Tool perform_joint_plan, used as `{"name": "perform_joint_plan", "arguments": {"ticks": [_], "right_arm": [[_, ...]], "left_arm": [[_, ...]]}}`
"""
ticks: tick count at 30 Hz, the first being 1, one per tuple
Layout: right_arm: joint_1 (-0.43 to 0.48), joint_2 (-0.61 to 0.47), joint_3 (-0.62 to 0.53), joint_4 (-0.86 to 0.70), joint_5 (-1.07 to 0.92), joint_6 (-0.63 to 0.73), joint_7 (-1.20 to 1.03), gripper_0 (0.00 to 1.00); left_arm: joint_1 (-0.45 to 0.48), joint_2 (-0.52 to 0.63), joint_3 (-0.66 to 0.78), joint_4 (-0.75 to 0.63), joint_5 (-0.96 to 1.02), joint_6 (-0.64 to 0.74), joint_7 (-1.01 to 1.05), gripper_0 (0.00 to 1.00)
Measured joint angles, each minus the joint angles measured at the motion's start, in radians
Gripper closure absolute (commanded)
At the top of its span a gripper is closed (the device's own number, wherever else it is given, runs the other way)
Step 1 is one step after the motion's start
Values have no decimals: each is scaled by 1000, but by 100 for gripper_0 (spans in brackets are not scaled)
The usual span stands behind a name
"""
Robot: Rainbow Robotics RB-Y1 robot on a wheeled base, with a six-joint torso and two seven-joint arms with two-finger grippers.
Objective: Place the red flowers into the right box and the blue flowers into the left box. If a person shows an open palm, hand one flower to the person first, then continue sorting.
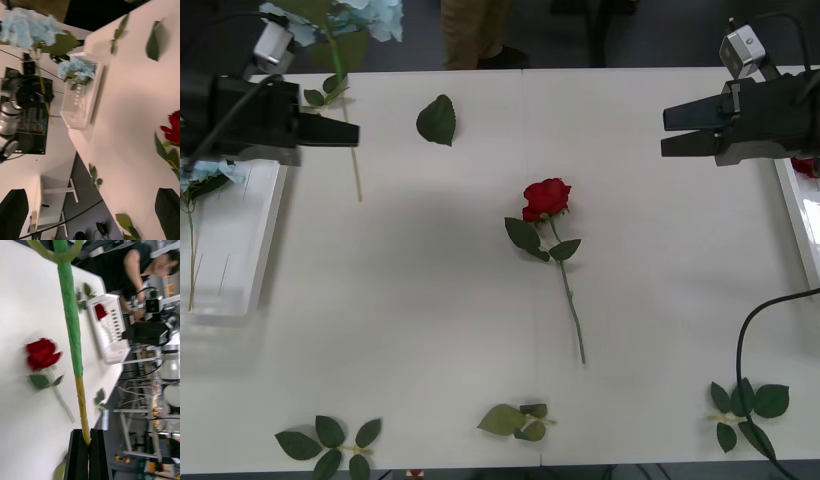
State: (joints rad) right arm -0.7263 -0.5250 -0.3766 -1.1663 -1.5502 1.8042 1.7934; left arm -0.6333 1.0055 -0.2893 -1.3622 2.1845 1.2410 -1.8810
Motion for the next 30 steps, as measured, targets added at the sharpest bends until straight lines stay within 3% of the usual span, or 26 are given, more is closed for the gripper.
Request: {"name": "perform_joint_plan", "arguments": {"ticks": [5, 9, 14, 17, 20, 24, 30], "right_arm": [[0, -13, 86, -1, 175, -72, 3, 2], [2, -19, 251, -37, 294, -182, 4, 1], [49, -21, 516, -190, 327, -437, -21, 2], [115, -33, 657, -326, 387, -606, -148, 2], [171, -69, 773, -434, 443, -683, -294, 2], [211, -125, 871, -495, 513, -740, -318, 2], [242, -136, 916, -494, 648, -844, -418, 2]], "left_arm": [[0, 203, 0, 109, -1, 119, 0, 100], [0, 300, 0, 225, -75, 202, -1, 100], [0, 374, 0, 268, -267, 231, -2, 100], [0, 396, 0, 275, -371, 233, -2, 100], [0, 398, 0, 283, -456, 232, -2, 100], [21, 397, 0, 294, -560, 152, -3, 100], [125, 368, 0, 294, -662, -43, -7, 100]]}}
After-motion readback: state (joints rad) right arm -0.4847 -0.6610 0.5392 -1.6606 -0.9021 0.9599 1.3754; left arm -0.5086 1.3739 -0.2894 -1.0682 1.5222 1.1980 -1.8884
